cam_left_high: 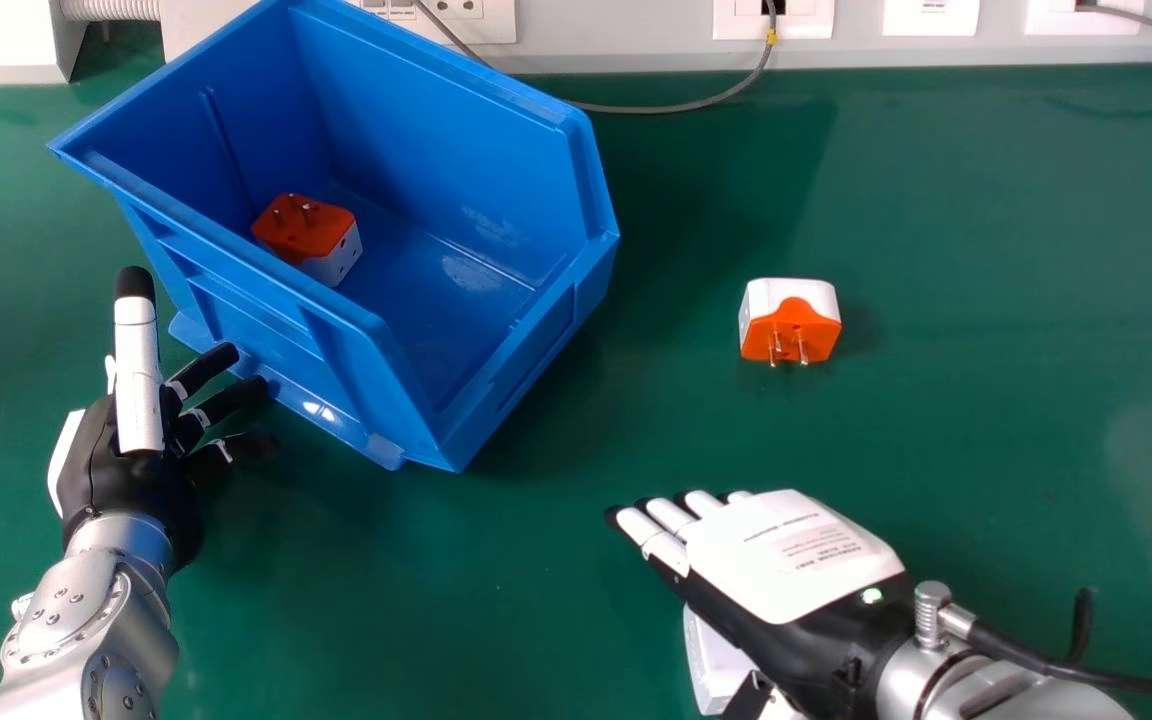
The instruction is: Pick all objects and put in blue box
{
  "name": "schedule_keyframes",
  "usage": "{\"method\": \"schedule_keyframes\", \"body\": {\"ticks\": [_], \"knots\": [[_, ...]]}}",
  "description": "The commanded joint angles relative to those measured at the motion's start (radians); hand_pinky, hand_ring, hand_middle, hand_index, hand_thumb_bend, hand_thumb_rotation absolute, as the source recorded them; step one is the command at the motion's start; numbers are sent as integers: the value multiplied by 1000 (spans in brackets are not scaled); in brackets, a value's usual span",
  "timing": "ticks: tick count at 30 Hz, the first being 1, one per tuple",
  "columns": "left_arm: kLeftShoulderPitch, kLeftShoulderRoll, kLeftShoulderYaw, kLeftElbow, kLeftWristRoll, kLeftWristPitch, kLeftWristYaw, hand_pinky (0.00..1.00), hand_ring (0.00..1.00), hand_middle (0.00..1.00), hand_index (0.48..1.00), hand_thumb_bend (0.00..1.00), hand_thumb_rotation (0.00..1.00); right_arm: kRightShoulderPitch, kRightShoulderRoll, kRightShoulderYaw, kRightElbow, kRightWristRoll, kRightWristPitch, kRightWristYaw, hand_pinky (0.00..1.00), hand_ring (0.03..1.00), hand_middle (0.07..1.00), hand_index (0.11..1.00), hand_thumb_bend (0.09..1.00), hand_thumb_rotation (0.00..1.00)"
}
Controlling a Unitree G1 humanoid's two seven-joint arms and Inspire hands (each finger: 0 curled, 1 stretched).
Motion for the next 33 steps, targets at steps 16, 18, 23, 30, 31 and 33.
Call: {"method": "schedule_keyframes", "body": {"ticks": [16,18,23,30,31,33], "knots": [[17,-1,4,14,0,25,2,641,725,827,884,868,935,4,52,36,59,-191,6,-180,912,988,998,991,979,256],[17,0,3,13,0,24,3,641,726,828,885,868,935,4,42,40,75,-203,-5,-220,800,944,978,957,865,164],[18,-1,0,16,5,20,8,640,727,828,885,868,935,6,28,34,83,-194,-23,-251,700,890,946,913,778,105],[17,0,1,17,2,20,3,640,726,826,885,868,935,21,73,1,76,-84,-3,-244,541,714,798,739,650,58],[16,0,2,19,1,19,2,640,726,826,885,868,935,26,79,-5,76,-61,-5,-251,541,714,798,739,650,58],[18,-1,1,12,0,23,2,639,726,825,885,868,935,32,81,-14,75,-24,-15,-267,500,661,737,689,625,47]]}}
